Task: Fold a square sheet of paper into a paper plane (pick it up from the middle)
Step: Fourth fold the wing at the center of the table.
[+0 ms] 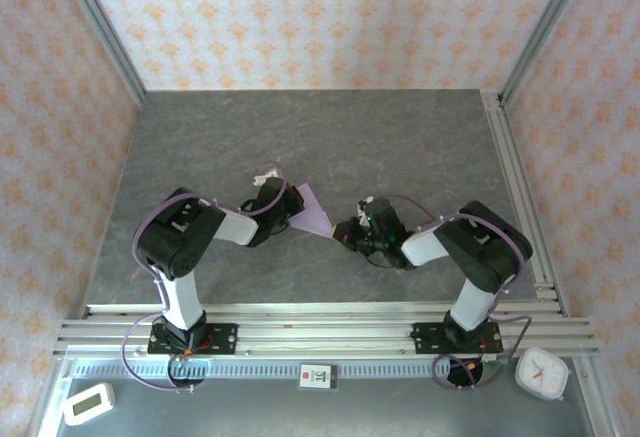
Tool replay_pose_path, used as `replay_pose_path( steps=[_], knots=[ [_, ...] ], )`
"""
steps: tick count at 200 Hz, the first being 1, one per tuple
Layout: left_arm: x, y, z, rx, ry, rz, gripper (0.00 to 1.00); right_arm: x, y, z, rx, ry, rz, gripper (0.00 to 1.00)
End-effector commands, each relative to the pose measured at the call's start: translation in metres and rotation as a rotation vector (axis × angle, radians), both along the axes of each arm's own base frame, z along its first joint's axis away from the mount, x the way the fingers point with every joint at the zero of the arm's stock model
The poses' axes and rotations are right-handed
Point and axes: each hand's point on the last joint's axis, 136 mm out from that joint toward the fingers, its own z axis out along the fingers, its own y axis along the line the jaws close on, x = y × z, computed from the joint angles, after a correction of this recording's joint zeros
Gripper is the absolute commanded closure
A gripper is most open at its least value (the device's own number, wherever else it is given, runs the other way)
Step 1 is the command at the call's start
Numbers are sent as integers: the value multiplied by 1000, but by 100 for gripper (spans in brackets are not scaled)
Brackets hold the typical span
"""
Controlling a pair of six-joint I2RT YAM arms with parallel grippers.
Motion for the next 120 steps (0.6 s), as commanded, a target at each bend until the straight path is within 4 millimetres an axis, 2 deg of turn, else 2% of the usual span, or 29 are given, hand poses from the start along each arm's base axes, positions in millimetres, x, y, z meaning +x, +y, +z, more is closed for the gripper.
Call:
replay_pose_path(
  steps=[1, 15, 31, 45, 79, 93, 120],
  knots=[
    [-29, 37, -58, 155, 176, 47, 100, -71, -59, -74, -223, 297, -31, 100],
    [-28, 36, -57, 159, 173, 37, 100, -82, -68, -73, -203, 313, -44, 100],
    [-26, 34, -53, 171, 158, 12, 100, -81, -72, -58, -177, 281, -61, 100],
    [-25, 27, -47, 189, 135, -45, 100, -66, -72, -34, -176, 194, -78, 100],
    [-29, -13, -25, 263, 43, -299, 100, -18, -73, 30, -201, -47, -119, 100],
    [-32, -20, -8, 232, 19, -309, 100, -8, -65, 45, -180, -90, -109, 87],
    [-32, -23, 27, 132, -29, -262, 100, -1, -46, 59, -63, -113, -94, 74]
  ],
)
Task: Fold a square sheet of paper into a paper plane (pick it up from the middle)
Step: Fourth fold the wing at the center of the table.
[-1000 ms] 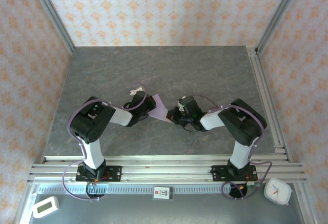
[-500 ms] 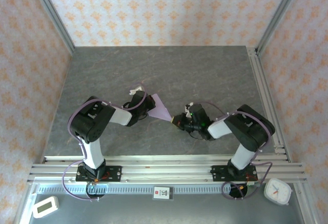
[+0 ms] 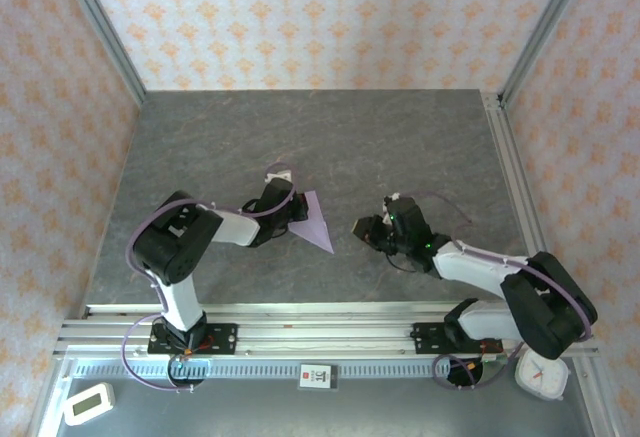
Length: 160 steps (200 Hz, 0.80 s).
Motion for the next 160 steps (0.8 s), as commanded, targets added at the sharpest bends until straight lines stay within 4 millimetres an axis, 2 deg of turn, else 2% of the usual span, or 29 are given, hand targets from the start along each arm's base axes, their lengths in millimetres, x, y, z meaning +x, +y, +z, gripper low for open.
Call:
replay_pose_path(
  steps=[1, 19, 46, 73, 109, 160],
  knots=[
    [-11, -2, 21, -32, 1, -25, 100, 3, 4, 0, 22, -15, 6, 74],
    [-11, -5, 31, -71, -9, -23, 100, -1, 14, -1, 66, -8, 14, 71],
    [-9, -7, 28, -73, -6, -22, 100, -11, 26, -13, 66, 23, 47, 68],
    [-5, -7, 16, -47, 7, -17, 100, -23, 36, -23, 74, 53, 63, 66],
    [0, -5, -6, -12, 36, 2, 100, -35, 38, -37, 68, 97, 66, 63],
    [-7, 0, -33, 15, 76, 9, 100, -40, 53, -39, 102, 116, 107, 61]
  ],
)
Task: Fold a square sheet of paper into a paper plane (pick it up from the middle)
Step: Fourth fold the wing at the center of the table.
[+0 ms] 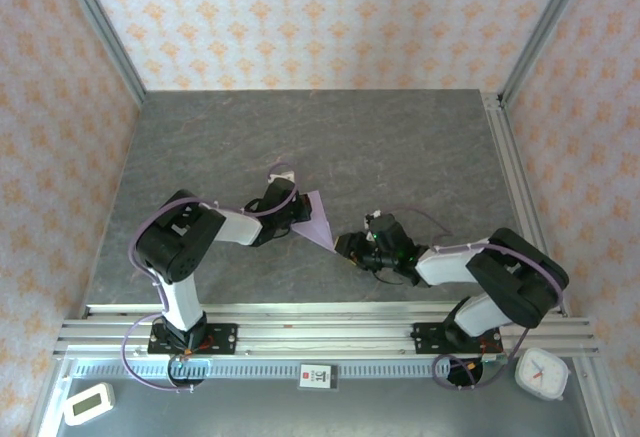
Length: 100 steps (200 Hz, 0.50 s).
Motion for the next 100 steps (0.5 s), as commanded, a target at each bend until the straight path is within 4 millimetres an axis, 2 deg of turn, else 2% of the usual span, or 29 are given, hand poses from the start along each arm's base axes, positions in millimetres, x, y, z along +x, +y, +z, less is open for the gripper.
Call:
replay_pose_path(
  steps=[1, 57, 72, 100],
  knots=[
    [-8, 10, -25, 44, 51, 20, 100, -1, 12, 3, 40, 2, 16, 61],
    [-15, 14, -35, 50, 65, 19, 100, 12, 30, 14, 101, -7, 25, 67],
    [-16, 14, -36, 51, 66, 16, 100, 14, 33, 16, 115, -9, 26, 71],
    [-17, 14, -37, 54, 65, 11, 100, 19, 35, 17, 112, -18, 16, 71]
  ],
)
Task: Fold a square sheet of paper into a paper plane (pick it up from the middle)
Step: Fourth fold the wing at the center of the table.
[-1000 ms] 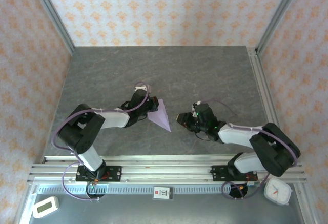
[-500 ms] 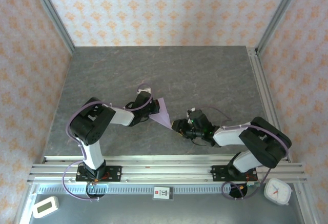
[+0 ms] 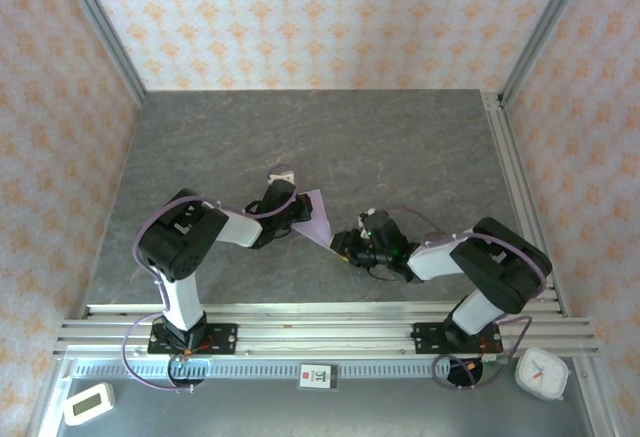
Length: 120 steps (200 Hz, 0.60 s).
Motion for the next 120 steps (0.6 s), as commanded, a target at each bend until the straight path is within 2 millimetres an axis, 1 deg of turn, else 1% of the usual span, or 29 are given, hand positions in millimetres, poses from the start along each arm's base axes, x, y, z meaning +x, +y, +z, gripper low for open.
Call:
replay_pose_path(
  steps=[1, 16, 36, 64, 103, 120],
  knots=[
    [-20, 15, -38, 73, 102, 8, 100, 10, 18, 20, 65, -51, 11, 71],
    [-19, 15, -39, 72, 103, 9, 100, 13, 20, 20, 67, -55, 8, 69],
    [-20, 15, -41, 72, 107, 7, 100, 13, 21, 21, 64, -53, 12, 64],
    [-20, 15, -41, 65, 107, 5, 100, 4, 1, 18, 20, -49, -30, 58],
    [-18, 14, -43, 66, 111, -1, 100, -8, -17, 12, -36, -24, -46, 57],
    [-18, 15, -43, 65, 111, 1, 100, -12, -19, 8, -38, -10, -44, 57]
  ],
)
